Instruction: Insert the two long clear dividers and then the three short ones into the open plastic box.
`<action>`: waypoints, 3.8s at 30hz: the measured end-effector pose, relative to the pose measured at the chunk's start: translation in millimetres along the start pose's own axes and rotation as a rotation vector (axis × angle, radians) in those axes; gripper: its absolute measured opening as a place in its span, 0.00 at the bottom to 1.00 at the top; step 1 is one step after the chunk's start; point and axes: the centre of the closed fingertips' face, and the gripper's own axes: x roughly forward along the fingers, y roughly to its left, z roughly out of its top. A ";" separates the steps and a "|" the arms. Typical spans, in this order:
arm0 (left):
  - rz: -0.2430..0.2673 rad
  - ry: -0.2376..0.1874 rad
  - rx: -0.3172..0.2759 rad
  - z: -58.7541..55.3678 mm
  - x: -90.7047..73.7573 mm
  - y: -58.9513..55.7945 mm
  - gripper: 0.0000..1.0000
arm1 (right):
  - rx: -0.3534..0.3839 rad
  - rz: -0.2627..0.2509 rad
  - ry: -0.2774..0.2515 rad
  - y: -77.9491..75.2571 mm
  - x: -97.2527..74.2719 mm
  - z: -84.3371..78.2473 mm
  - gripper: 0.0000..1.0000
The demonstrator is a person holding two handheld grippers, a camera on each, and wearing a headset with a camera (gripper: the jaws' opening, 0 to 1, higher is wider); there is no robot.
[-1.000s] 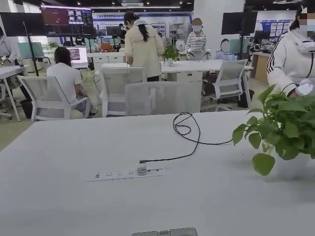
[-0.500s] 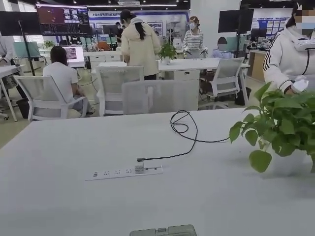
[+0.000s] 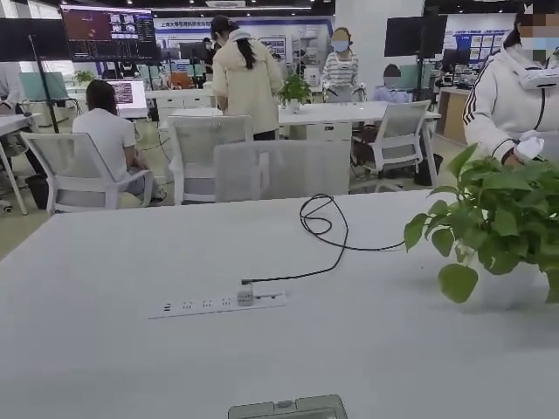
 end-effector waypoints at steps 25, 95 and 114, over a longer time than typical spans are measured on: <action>-0.078 -0.196 -0.178 8.7 -23.9 -15.6 0.30 | -0.004 0.022 -0.022 3.6 5.6 26.0 0.78; -0.436 -0.666 -0.077 127.5 -127.0 -196.0 0.30 | 0.366 0.084 -0.151 74.5 80.3 158.7 0.09; -0.462 -0.674 -0.033 123.6 -124.2 -203.8 0.35 | 0.425 0.057 -0.126 70.8 79.5 157.9 0.07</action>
